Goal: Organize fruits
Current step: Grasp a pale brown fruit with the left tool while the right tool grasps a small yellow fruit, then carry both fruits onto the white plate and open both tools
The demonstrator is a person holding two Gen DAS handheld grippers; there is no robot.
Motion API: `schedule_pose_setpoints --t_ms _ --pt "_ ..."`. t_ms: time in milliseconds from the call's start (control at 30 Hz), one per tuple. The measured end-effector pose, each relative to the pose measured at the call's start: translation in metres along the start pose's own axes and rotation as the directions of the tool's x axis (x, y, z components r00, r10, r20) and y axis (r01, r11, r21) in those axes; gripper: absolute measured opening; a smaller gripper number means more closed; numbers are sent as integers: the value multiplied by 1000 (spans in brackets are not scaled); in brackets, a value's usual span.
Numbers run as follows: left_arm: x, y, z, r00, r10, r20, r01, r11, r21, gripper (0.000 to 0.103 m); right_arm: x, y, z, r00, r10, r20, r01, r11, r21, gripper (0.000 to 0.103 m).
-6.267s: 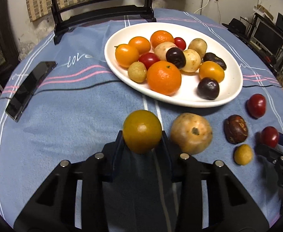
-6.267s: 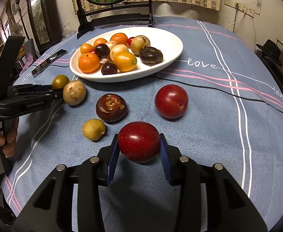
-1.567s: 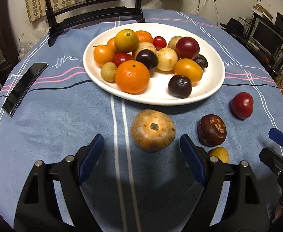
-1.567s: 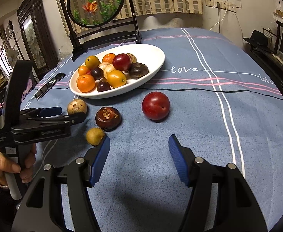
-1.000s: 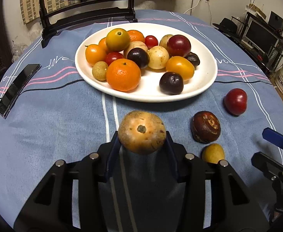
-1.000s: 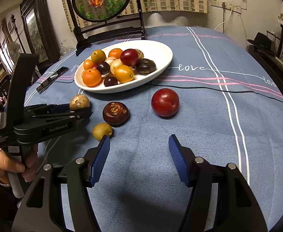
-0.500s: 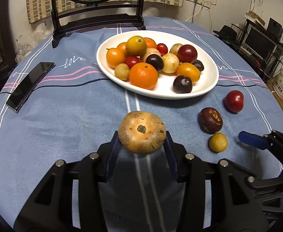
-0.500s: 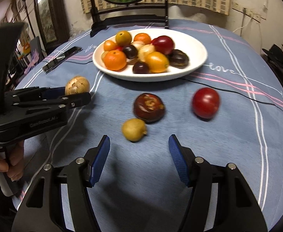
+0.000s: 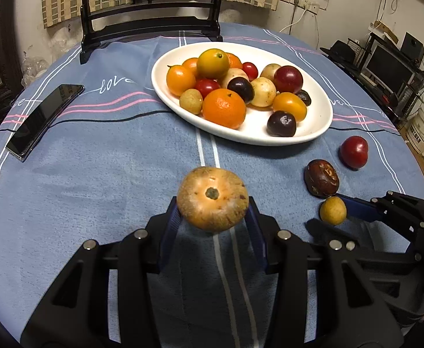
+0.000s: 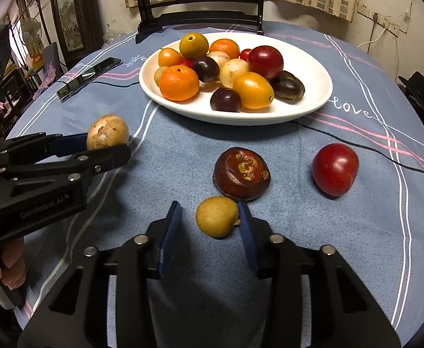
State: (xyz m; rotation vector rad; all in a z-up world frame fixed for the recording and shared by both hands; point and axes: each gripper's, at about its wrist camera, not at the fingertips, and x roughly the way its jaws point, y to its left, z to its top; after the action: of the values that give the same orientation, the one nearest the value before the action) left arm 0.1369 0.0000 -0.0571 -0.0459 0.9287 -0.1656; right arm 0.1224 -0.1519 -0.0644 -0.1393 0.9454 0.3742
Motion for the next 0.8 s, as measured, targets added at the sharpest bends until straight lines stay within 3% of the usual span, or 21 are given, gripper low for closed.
schedule_pose_setpoints --t_ms 133,500,800 --pt "0 -1 0 1000 2 1 -2 1000 1 46 -2 -3 -1 1000 -7 5 7 1000 8 30" --pt "-8 -10 -4 1000 12 2 -12 1000 21 46 -14 -14 -11 999 46 23 -46 998 38 29" --pt "-18 -24 -2 1000 18 13 -19 998 53 46 -37 -28 -18 997 34 73 -38 998 48 29"
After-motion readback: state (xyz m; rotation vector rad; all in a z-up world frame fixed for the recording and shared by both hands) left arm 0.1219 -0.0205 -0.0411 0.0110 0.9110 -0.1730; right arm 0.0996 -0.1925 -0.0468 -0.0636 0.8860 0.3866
